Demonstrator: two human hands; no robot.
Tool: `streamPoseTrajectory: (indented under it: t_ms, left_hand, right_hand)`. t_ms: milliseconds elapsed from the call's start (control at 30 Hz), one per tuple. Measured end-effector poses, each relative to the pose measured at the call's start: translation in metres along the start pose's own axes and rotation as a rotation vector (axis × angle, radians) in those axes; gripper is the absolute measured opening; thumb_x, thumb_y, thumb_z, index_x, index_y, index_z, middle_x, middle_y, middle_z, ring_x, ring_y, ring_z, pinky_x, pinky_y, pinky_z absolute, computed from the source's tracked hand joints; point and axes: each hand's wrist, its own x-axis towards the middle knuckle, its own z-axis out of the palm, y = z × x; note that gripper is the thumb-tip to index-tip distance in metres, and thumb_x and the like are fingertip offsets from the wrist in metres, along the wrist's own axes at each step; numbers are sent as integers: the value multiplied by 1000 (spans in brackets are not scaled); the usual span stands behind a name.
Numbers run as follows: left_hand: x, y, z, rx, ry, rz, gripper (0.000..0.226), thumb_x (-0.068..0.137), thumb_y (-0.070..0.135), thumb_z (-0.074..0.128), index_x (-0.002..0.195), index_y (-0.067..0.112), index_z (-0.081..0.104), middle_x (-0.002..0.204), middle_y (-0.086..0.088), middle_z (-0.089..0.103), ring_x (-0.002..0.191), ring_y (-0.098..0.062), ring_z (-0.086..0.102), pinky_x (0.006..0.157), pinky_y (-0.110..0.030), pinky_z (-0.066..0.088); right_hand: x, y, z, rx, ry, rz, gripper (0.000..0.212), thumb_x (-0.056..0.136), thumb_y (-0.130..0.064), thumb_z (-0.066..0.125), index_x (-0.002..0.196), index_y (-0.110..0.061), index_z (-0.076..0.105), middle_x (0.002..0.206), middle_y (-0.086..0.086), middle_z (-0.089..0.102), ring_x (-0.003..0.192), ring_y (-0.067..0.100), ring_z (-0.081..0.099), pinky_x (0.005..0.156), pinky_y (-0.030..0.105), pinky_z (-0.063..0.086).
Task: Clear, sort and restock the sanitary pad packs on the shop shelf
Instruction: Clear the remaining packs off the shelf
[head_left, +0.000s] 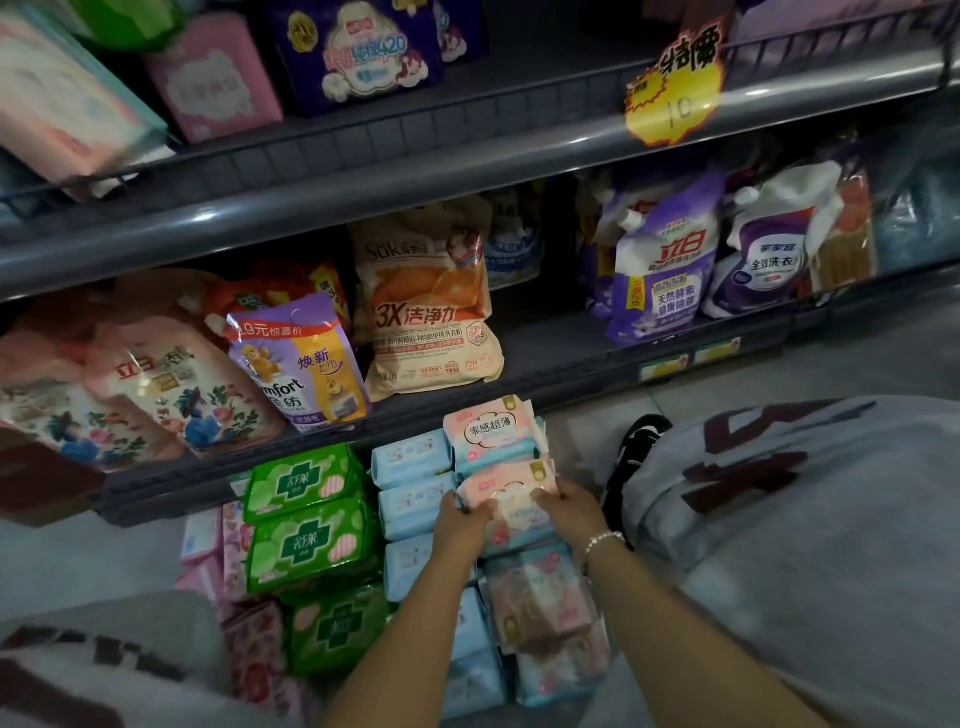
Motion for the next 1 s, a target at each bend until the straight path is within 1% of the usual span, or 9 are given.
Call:
streamPoseTrajectory:
  t_ms: [133, 200, 300, 400, 567, 700, 767, 867, 1000]
  left_hand:
    - [-8, 8, -4, -20, 0, 34, 68, 96, 28, 58, 151, 11, 23, 147, -12, 43, 132, -29, 43, 103, -34, 37]
    - [-15, 13, -6, -38, -1, 67, 68, 96, 32, 57, 152, 15, 23, 149, -9, 40, 133, -28, 43, 101, -34, 38]
    - [-30, 30, -14, -87, 36, 163, 58, 98, 28, 54, 149, 16, 29, 148, -7, 40, 131, -23, 44, 90, -26, 37]
    - [-40, 55, -31, -66, 117, 318, 53, 99, 24, 52, 147, 14, 33, 150, -7, 39, 134, -22, 41, 96, -25, 34]
    - [-63, 108, -79, -46, 243, 622, 43, 100, 22, 49, 141, 16, 41, 139, 1, 47, 124, -13, 47, 96, -22, 36]
    - [-77, 152, -118, -65, 324, 764, 34, 99, 19, 49, 133, 15, 48, 126, 5, 49, 114, -7, 48, 96, -21, 38]
    - [-82, 171, -137, -40, 383, 820, 33, 99, 19, 49, 132, 13, 49, 125, 5, 50, 114, -7, 47, 95, -19, 35]
    - [-83, 195, -167, -11, 473, 881, 31, 99, 18, 50, 130, 14, 52, 123, 5, 49, 114, -7, 47, 94, -17, 34]
    - [-74, 228, -209, -13, 575, 912, 31, 99, 22, 49, 130, 19, 51, 129, 0, 48, 118, -14, 50, 100, -28, 41]
  right_hand:
    - [-4, -2, 2, 40, 91, -34, 19, 92, -16, 60, 107, -5, 67, 102, 12, 71, 94, 26, 67, 86, 37, 54]
    - [-10, -5, 3, 84, 117, -70, 21, 91, -18, 63, 107, -5, 67, 103, 12, 72, 93, 25, 67, 85, 37, 55]
    - [-26, -25, 6, 111, 148, -162, 39, 89, -25, 68, 124, -9, 62, 121, 4, 66, 106, 20, 63, 91, 33, 51]
    - [-51, -61, 13, 152, 116, -318, 44, 90, -25, 67, 132, -16, 57, 129, -4, 59, 118, 14, 56, 101, 36, 47]
    - [-89, -133, 30, 143, 3, -598, 43, 91, -28, 65, 133, -26, 55, 125, -15, 58, 114, -3, 53, 94, 13, 44]
    - [-106, -188, 44, 114, -50, -764, 38, 91, -28, 64, 128, -31, 55, 118, -25, 57, 105, -22, 50, 81, -4, 36]
    - [-109, -215, 52, 90, -68, -819, 37, 91, -28, 64, 127, -33, 55, 118, -27, 56, 106, -23, 49, 84, -3, 37]
    - [-107, -254, 65, 54, -97, -904, 37, 91, -24, 65, 125, -33, 54, 120, -21, 56, 112, -11, 52, 95, 9, 44]
    - [-102, -308, 85, -62, -110, -1013, 36, 91, -29, 64, 123, -42, 52, 122, -18, 58, 113, -3, 55, 96, 17, 46]
